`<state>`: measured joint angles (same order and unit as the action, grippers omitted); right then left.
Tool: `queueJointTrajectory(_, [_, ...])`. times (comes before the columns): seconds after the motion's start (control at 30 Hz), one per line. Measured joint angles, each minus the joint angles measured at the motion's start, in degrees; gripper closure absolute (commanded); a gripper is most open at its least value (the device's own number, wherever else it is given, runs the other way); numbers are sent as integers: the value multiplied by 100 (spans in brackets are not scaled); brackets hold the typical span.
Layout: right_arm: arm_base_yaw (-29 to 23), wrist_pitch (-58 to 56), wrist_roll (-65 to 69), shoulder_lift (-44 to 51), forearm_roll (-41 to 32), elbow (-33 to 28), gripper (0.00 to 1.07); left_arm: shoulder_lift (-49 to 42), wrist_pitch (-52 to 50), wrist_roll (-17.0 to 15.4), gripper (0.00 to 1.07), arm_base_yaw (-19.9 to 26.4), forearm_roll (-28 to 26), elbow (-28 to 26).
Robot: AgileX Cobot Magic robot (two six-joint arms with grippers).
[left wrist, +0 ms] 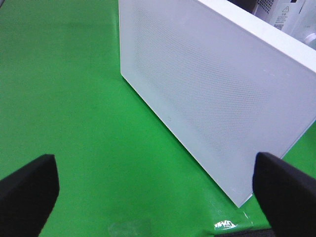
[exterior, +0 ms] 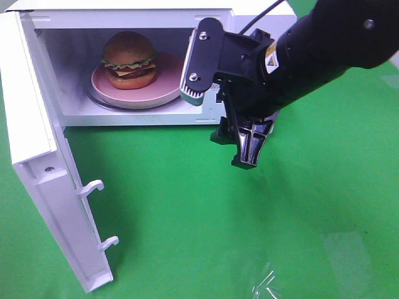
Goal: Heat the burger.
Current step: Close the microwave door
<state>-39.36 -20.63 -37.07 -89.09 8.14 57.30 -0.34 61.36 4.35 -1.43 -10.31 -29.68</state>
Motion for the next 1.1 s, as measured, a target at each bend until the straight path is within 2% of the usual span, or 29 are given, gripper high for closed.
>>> queueJointTrajectory(0.3, [0,-281,2068,791,0,-647,43,0,0,0,4,0,0,0])
queueJointTrajectory(0.47, [0,-997,3128,1318,0,-945,36,0,0,0,4,0,0,0])
queueJointTrajectory(0.73, [0,-2068,3753,1885,0,-1100,32,0,0,0,4,0,0,0])
queueJointTrajectory(1.1, [0,-2664,4068,2647,0,-1134,32,0,0,0,4,0,0,0])
